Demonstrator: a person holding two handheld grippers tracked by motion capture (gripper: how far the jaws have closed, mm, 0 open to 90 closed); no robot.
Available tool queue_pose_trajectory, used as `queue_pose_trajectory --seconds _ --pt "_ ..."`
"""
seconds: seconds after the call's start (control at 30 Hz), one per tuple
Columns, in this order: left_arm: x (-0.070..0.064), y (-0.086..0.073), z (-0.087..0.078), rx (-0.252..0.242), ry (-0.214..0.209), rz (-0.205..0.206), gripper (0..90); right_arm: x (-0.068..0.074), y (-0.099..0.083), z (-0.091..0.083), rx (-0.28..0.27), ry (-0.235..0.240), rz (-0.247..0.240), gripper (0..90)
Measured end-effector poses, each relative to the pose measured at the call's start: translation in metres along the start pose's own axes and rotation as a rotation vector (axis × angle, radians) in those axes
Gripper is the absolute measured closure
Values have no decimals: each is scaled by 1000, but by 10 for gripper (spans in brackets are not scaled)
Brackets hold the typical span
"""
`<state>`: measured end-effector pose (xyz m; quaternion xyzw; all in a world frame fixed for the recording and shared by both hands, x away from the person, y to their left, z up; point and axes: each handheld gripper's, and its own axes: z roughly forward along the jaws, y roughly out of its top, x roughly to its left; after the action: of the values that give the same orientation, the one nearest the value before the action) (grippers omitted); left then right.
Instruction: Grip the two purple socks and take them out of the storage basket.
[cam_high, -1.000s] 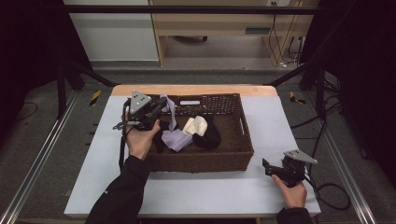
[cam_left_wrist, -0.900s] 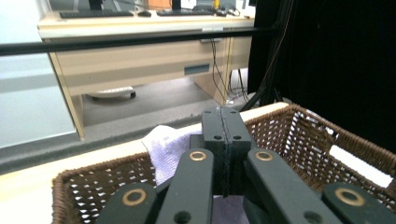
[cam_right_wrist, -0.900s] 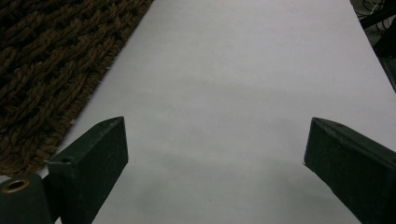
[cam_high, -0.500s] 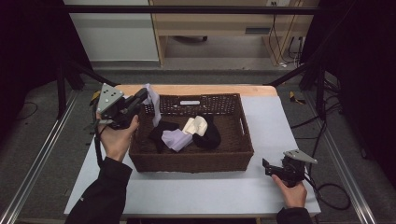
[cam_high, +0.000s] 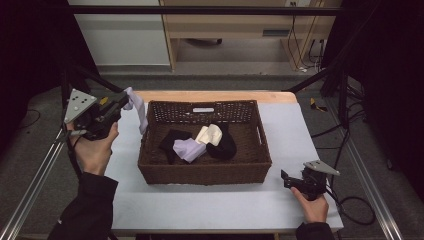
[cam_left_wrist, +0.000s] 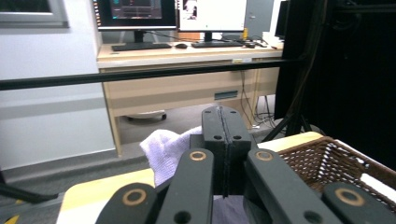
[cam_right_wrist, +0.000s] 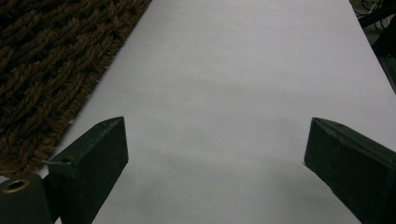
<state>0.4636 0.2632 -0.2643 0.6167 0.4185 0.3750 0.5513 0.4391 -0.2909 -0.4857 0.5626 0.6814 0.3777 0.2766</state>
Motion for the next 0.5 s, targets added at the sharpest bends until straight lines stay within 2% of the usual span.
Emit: queue_pose_trajectory --seconds 0.3,0.33,0.43,0.5 --pt "22 -19 -10 33 28 -19 896 0 0 0 -1 -1 2 65" --pt "28 -28 -11 52 36 -24 896 0 0 0 0 0 2 65" --pt "32 -36 -12 69 41 -33 896 0 0 0 0 0 3 65" --pt "38 -51 -13 94 46 -50 896 0 0 0 0 0 3 65"
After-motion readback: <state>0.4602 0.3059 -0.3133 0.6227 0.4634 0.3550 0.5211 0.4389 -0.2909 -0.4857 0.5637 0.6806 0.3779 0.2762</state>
